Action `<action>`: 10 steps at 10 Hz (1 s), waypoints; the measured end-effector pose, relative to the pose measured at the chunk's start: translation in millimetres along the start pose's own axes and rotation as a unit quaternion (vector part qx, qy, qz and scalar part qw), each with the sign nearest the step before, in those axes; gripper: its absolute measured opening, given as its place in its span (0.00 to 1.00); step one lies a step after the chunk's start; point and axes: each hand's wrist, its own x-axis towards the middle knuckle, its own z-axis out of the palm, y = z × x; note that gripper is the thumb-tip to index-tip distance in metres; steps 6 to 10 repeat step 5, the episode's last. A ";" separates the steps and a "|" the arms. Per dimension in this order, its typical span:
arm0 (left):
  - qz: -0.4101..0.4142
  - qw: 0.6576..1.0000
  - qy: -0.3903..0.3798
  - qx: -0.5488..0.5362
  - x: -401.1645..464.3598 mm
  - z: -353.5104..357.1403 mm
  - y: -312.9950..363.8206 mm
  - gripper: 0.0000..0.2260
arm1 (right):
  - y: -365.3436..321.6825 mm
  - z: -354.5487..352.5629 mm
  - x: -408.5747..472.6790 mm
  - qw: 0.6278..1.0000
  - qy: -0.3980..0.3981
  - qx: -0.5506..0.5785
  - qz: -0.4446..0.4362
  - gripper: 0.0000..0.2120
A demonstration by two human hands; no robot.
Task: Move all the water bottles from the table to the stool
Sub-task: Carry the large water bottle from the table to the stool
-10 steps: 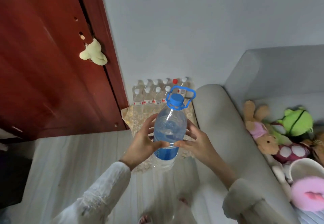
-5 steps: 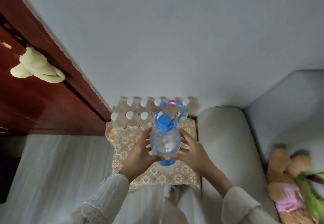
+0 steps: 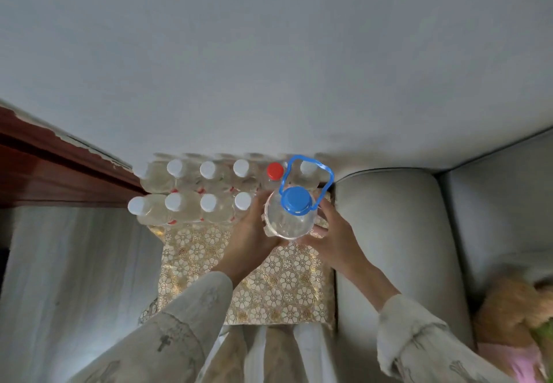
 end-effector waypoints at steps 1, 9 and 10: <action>-0.016 1.000 -0.009 -0.007 8.4 10.2 -6.8 0.39 | 13.3 -2.5 7.6 1.000 0.001 0.000 0.006 0.36; -0.067 0.994 -0.079 0.020 -1.6 2.8 6.1 0.42 | 2.3 8.0 -9.9 0.995 0.004 -0.086 0.041 0.37; -0.067 0.994 -0.079 0.020 -1.6 2.8 6.1 0.42 | 2.3 8.0 -9.9 0.995 0.004 -0.086 0.041 0.37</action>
